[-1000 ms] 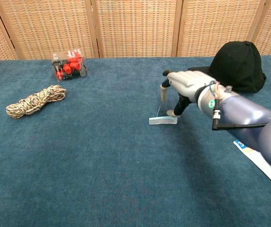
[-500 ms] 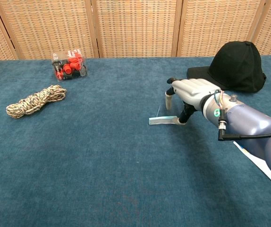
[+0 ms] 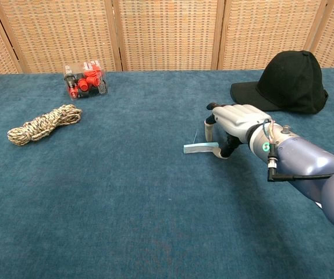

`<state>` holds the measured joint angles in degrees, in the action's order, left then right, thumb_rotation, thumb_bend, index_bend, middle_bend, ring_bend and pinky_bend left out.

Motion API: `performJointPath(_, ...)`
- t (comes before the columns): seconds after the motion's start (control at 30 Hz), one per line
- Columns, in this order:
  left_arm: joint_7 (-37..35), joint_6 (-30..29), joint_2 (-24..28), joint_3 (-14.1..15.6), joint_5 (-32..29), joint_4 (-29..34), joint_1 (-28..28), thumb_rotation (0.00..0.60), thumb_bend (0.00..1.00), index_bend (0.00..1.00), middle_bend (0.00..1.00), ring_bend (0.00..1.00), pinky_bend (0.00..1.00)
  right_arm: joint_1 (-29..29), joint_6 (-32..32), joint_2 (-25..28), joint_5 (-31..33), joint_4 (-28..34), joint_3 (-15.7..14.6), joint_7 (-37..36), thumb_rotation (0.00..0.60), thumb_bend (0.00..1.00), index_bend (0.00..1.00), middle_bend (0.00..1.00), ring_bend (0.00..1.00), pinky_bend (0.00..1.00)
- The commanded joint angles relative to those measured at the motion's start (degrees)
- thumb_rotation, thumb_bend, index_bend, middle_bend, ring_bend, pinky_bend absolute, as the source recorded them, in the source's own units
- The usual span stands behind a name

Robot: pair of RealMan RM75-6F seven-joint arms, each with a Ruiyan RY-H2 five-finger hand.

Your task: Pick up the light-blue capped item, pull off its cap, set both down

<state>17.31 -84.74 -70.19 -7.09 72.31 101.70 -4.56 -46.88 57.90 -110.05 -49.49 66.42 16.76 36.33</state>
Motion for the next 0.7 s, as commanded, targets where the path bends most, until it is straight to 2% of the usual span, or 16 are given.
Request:
performJointPath(0.03, 0.0, 0.0, 0.0, 0.1, 0.0, 0.0, -0.1, 0.6, 0.0, 0.0, 0.0, 0.0, 0.0, 0.1, -0.1, -0.1, -0.1, -0.3, -0.1, -0.4, 0.6, 0.44, 0.43, 0.0, 0.0, 0.0)
performJointPath(0.47, 0.0, 0.1, -0.1, 0.3, -0.3, -0.3, -0.3, 0.6, 0.0, 0.0, 0.0, 0.0, 0.0, 0.2, -0.4, -1.7, -2.1, -3.2, -0.4, -3.3, 0.6, 0.44, 0.49, 0.0, 0.0, 0.0)
performJointPath(0.7, 0.1, 0.0, -0.2, 0.5, -0.2, -0.3, -0.4, 0.6, 0.0, 0.0, 0.0, 0.0, 0.0, 0.3, 0.0, -2.3, -3.4, -4.1, -0.3, -4.6, 0.6, 0.45, 0.57, 0.0, 0.0, 0.0)
